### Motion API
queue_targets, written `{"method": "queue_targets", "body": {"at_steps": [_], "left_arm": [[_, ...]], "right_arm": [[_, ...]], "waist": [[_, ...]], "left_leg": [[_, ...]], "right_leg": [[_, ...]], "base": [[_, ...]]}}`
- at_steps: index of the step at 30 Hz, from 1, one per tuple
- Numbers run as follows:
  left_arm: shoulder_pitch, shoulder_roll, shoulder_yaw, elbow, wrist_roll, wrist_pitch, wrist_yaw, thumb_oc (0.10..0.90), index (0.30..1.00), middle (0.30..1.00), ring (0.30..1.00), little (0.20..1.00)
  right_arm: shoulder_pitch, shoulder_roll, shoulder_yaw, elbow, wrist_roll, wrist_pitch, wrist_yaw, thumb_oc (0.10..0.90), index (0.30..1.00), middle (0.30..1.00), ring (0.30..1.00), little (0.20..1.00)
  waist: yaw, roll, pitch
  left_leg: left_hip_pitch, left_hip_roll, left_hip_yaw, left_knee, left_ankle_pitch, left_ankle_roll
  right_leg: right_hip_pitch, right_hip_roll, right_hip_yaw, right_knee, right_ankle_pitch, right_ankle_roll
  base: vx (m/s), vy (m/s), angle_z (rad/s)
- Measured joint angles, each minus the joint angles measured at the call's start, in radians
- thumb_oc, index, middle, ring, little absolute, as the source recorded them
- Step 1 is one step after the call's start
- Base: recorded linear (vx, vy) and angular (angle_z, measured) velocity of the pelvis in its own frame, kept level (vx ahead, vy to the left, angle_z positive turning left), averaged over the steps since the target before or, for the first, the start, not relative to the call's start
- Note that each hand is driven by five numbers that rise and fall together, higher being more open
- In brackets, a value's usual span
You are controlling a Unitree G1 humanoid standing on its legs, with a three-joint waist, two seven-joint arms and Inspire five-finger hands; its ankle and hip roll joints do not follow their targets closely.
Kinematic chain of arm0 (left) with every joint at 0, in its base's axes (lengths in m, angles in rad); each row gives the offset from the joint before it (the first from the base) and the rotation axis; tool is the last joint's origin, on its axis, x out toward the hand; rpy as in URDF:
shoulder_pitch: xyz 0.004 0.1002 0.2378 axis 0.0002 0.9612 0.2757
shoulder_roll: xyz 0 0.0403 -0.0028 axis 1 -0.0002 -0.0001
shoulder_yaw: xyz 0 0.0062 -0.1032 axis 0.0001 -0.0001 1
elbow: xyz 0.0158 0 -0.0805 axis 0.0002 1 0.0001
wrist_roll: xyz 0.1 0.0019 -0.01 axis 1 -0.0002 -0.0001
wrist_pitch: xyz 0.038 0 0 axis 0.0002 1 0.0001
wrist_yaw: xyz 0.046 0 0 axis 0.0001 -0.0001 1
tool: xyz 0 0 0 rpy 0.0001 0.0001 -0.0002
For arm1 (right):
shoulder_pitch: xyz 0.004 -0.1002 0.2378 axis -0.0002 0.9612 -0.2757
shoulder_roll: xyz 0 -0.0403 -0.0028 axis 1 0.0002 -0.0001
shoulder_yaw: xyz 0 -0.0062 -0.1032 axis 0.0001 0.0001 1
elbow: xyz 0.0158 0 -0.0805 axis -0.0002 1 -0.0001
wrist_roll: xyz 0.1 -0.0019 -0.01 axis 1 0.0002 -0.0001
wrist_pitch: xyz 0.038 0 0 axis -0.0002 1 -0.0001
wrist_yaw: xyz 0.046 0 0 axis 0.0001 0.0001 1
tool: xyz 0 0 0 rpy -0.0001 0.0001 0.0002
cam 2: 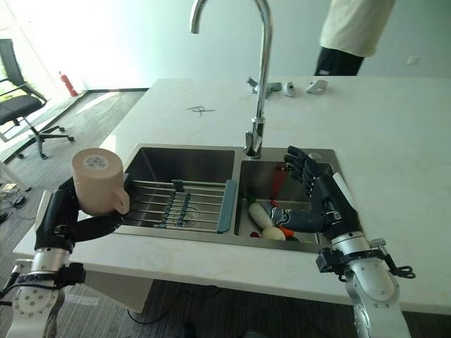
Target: Place the dishes in the dishwasher.
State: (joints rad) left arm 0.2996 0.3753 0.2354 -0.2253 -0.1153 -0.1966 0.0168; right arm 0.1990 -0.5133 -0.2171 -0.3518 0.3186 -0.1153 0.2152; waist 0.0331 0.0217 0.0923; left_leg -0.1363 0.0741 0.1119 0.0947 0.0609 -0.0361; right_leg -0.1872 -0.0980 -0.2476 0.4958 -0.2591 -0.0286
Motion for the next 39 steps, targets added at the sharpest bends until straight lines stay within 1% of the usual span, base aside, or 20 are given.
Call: {"method": "queue_targets", "body": {"at_steps": [3,5,6,7,8,9,10,12,13,15,16,21,26,27,29,31,32,33,34,39], "left_arm": [[0.067,-0.001,0.000,-0.020,-0.054,0.000,0.000,0.400,0.300,0.300,0.300,0.300],[0.061,-0.001,0.000,-0.022,-0.078,-0.001,0.017,0.400,0.300,0.300,0.300,0.300],[0.053,-0.003,-0.006,-0.019,-0.080,-0.001,0.017,0.400,0.300,0.300,0.300,0.300],[0.015,-0.008,-0.035,-0.009,-0.100,-0.001,0.014,0.400,0.300,0.300,0.300,0.300],[-0.043,-0.006,-0.071,-0.005,-0.121,-0.002,0.012,0.400,0.300,0.300,0.300,0.300],[-0.102,0.004,-0.084,-0.004,-0.129,-0.025,0.001,0.400,0.300,0.300,0.300,0.300],[-0.125,-0.007,-0.085,0.001,-0.155,-0.066,0.001,0.400,0.300,0.300,0.300,0.300],[-0.137,-0.004,-0.085,-0.004,-0.156,-0.079,-0.001,0.400,0.300,0.300,0.300,0.300],[-0.144,-0.004,-0.084,-0.008,-0.157,-0.107,-0.007,0.400,0.300,0.300,0.300,0.300],[-0.195,0.005,-0.090,-0.028,-0.179,-0.144,-0.030,0.400,0.300,0.300,0.300,0.300],[-0.197,0.014,-0.089,-0.028,-0.195,-0.146,-0.026,0.400,0.300,0.300,0.300,0.300],[-0.185,0.046,-0.075,0.023,-0.194,-0.143,-0.023,0.400,0.300,0.300,0.300,0.300],[-0.177,0.049,-0.076,0.018,-0.192,-0.125,-0.005,0.400,0.300,0.300,0.300,0.300],[-0.175,0.045,-0.075,0.010,-0.191,-0.115,-0.002,0.400,0.300,0.300,0.300,0.300],[-0.212,0.021,-0.095,0.007,-0.191,-0.105,0.001,0.400,0.300,0.300,0.300,0.300],[-0.269,0.021,-0.130,0.041,-0.184,-0.105,0.000,0.400,0.300,0.300,0.300,0.300],[-0.277,0.025,-0.132,0.049,-0.181,-0.104,0.012,0.400,0.300,0.300,0.300,0.300],[-0.271,0.046,-0.126,0.041,-0.180,-0.103,0.021,0.400,0.300,0.300,0.300,0.300],[-0.246,0.022,-0.116,0.028,-0.174,-0.099,0.030,0.400,0.300,0.300,0.300,0.300],[-0.200,0.012,-0.092,0.021,-0.174,-0.087,0.057,0.400,0.300,0.300,0.300,0.300]], "right_arm": [[0.010,-0.002,0.007,-0.004,-0.001,-0.015,-0.010,0.800,0.900,0.900,0.900,0.900],[0.010,-0.008,0.008,-0.009,-0.001,-0.022,-0.027,0.800,0.900,0.900,0.900,0.900],[0.014,-0.007,0.008,-0.009,-0.002,-0.022,-0.043,0.800,0.900,0.900,0.900,0.900],[0.032,-0.002,0.007,-0.007,-0.002,-0.022,-0.078,0.800,0.900,0.900,0.900,0.900],[0.047,-0.010,-0.006,-0.006,-0.002,-0.022,-0.107,0.800,0.900,0.900,0.900,0.900],[0.036,-0.009,-0.019,0.003,-0.003,-0.023,-0.117,0.800,0.900,0.900,0.900,0.900],[-0.006,-0.037,-0.006,0.030,-0.003,-0.024,-0.127,0.800,0.900,0.900,0.900,0.900],[-0.024,-0.065,-0.003,0.033,-0.002,-0.056,-0.147,0.800,0.900,0.900,0.900,0.900],[-0.019,-0.075,-0.015,0.027,-0.003,-0.091,-0.164,0.800,0.900,0.900,0.900,0.900],[-0.007,-0.031,-0.087,0.003,-0.002,-0.122,-0.213,0.800,0.900,0.900,0.900,0.900],[-0.008,-0.009,-0.086,0.003,-0.002,-0.126,-0.214,0.800,0.900,0.900,0.900,0.900],[-0.086,0.095,0.023,0.005,-0.005,-0.145,-0.210,0.800,0.900,0.900,0.900,0.900],[-0.083,0.124,0.057,0.004,-0.035,-0.144,-0.204,0.800,0.900,0.900,0.900,0.900],[-0.077,0.123,0.057,0.004,-0.035,-0.144,-0.201,0.800,0.900,0.900,0.900,0.900],[-0.051,0.113,0.037,-0.002,-0.031,-0.144,-0.202,0.800,0.900,0.900,0.900,0.900],[-0.002,0.096,0.013,-0.004,-0.029,-0.148,-0.196,0.800,0.900,0.900,0.900,0.900],[-0.004,0.093,0.016,0.008,-0.018,-0.147,-0.187,0.800,0.900,0.900,0.900,0.900],[-0.008,0.096,0.016,0.005,-0.006,-0.148,-0.175,0.800,0.900,0.900,0.900,0.900],[-0.026,0.069,0.007,0.007,0.000,-0.151,-0.156,0.800,0.900,0.900,0.900,0.900],[-0.073,0.066,0.016,0.000,0.000,-0.150,-0.134,0.800,0.900,0.900,0.900,0.900]], "waist": [[0.024,0.005,0.013],[0.041,0.028,0.047],[0.042,0.044,0.053],[0.023,0.046,0.050],[-0.026,0.035,0.056],[-0.063,0.005,0.075],[-0.037,-0.024,0.084],[-0.060,-0.048,0.089],[-0.072,-0.037,0.087],[-0.111,0.004,0.082],[-0.110,-0.010,0.091],[-0.025,-0.022,0.099],[-0.004,0.002,0.103],[-0.001,0.009,0.106],[-0.043,0.021,0.115],[-0.072,0.015,0.113],[-0.085,-0.019,0.118],[-0.078,-0.078,0.112],[-0.073,-0.057,0.113],[-0.003,-0.052,0.106]], "left_leg": [[-0.022,0.009,-0.021,0.012,0.010,0.002],[-0.046,0.017,-0.020,0.011,0.017,-0.003],[-0.056,0.029,0.021,-0.015,0.003,0.013],[-0.036,0.054,0.163,-0.108,-0.065,0.073],[0.005,0.060,0.362,-0.175,-0.158,0.065],[0.000,0.083,0.546,-0.072,-0.123,0.015],[0.054,0.096,0.604,0.037,-0.112,0.012],[0.178,0.075,0.664,0.121,-0.115,0.010],[0.240,0.062,0.634,0.163,-0.134,-0.011],[0.276,0.013,0.580,0.098,-0.129,0.012],[0.268,-0.003,0.558,0.086,-0.138,0.021],[0.146,-0.054,0.446,0.143,-0.239,0.114],[0.080,-0.090,0.372,0.206,-0.292,0.162],[0.074,-0.092,0.345,0.204,-0.282,0.173],[0.053,-0.104,0.232,0.175,-0.228,0.206],[0.054,-0.140,0.120,0.088,-0.162,0.177],[0.047,-0.151,0.135,0.090,-0.194,0.002],[0.013,-0.163,0.146,0.186,-0.202,0.143],[0.013,-0.145,0.131,0.182,-0.215,0.169],[0.017,-0.144,0.112,0.159,-0.183,0.151]], "right_leg": [[-0.004,-0.002,-0.037,0.005,0.001,-0.023],[-0.011,-0.010,-0.073,0.018,0.001,-0.031],[-0.003,-0.022,-0.127,0.010,0.008,-0.029],[0.024,-0.069,-0.253,-0.035,0.027,0.002],[0.056,-0.112,-0.365,-0.087,0.057,-0.007],[0.087,-0.145,-0.379,-0.114,0.054,-0.031],[0.092,-0.196,-0.416,-0.115,0.059,-0.047],[0.140,-0.252,-0.450,-0.132,0.087,-0.028],[0.143,-0.277,-0.429,-0.104,0.092,-0.021],[0.111,-0.316,-0.371,-0.033,0.105,0.000],[0.104,-0.324,-0.360,-0.017,0.115,0.019],[0.099,-0.342,-0.341,-0.139,0.244,0.134],[0.116,-0.361,-0.345,-0.146,0.304,0.159],[0.109,-0.338,-0.321,-0.124,0.278,0.169],[0.098,-0.194,-0.153,-0.071,0.163,0.161],[0.053,-0.017,0.070,-0.047,0.056,0.122],[0.041,0.013,0.106,-0.090,0.068,0.090],[0.015,-0.053,0.113,-0.103,0.106,0.071],[-0.017,-0.057,0.099,-0.036,0.077,0.099],[0.014,-0.103,-0.005,-0.094,0.103,0.113]], "base": [[-0.10,-0.041,0.28],[-0.23,0.006,0.53],[-0.20,0.003,1.19],[-0.21,0.011,2.14],[-0.15,0.056,3.03],[-0.21,0.066,2.60],[-0.16,0.079,1.79],[-0.16,0.173,1.30],[-0.21,0.339,1.89],[-0.16,0.368,2.24],[-0.07,0.292,1.53],[0.01,0.286,0.58],[0.04,0.233,0.49],[0.00,-0.033,0.82],[0.02,-0.074,1.37],[0.02,-0.041,1.86],[-0.02,-0.048,1.59],[-0.01,-0.072,1.09],[-0.03,-0.091,0.58],[0.02,-0.139,0.09]]}}
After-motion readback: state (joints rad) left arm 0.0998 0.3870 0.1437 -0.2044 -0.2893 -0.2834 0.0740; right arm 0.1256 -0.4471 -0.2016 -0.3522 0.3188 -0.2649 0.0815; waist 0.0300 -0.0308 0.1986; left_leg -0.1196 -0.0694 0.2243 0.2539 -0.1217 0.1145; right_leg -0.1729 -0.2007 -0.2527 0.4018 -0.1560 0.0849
